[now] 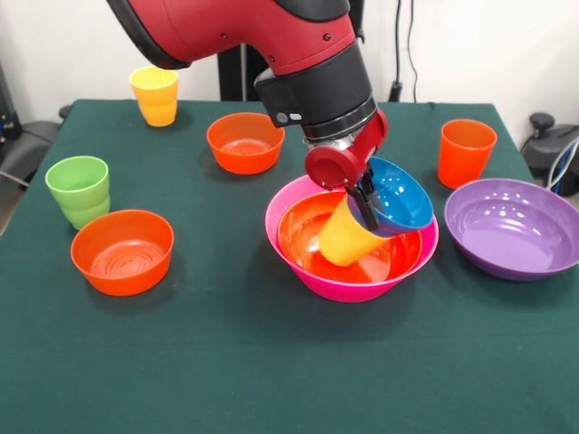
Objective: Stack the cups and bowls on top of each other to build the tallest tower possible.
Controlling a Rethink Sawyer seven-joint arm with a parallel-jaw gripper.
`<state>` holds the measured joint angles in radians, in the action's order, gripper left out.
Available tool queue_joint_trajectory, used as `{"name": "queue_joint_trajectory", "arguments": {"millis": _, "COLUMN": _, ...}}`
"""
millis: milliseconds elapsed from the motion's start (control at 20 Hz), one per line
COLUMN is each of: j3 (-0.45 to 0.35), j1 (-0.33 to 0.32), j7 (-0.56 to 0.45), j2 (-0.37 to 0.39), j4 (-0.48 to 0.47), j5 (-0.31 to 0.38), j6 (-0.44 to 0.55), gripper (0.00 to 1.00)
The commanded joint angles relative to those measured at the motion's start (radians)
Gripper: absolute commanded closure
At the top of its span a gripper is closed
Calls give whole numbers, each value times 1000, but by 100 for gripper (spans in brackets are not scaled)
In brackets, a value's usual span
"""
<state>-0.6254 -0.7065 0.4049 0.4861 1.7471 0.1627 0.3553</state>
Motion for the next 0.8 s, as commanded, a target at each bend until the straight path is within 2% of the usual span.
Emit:
{"name": "queue_joint_trajectory", "arguments": {"millis": 50, "j3": 101, "j1": 46, "j7": 200, "j2": -45, "j4": -23, "j5": 52, "j6": -7, "gripper": 100}}
{"name": "queue_joint_trajectory", "arguments": {"millis": 500, "j3": 125, "j1": 52, "j7": 173, "j2": -31, "j4": -34, "j5": 69, "j6": 9, "gripper": 100}}
{"name": "queue_joint_trajectory", "arguments": {"millis": 700, "j3": 134, "j1": 59, "j7": 148, "j2": -29, "j4": -45, "j5": 106, "j6": -24, "gripper": 100}}
{"name": "queue_joint_trajectory", "arguments": {"millis": 800, "j3": 133, "j1": 60, "j7": 137, "j2": -15, "j4": -50, "j5": 109, "j6": -9, "gripper": 100}}
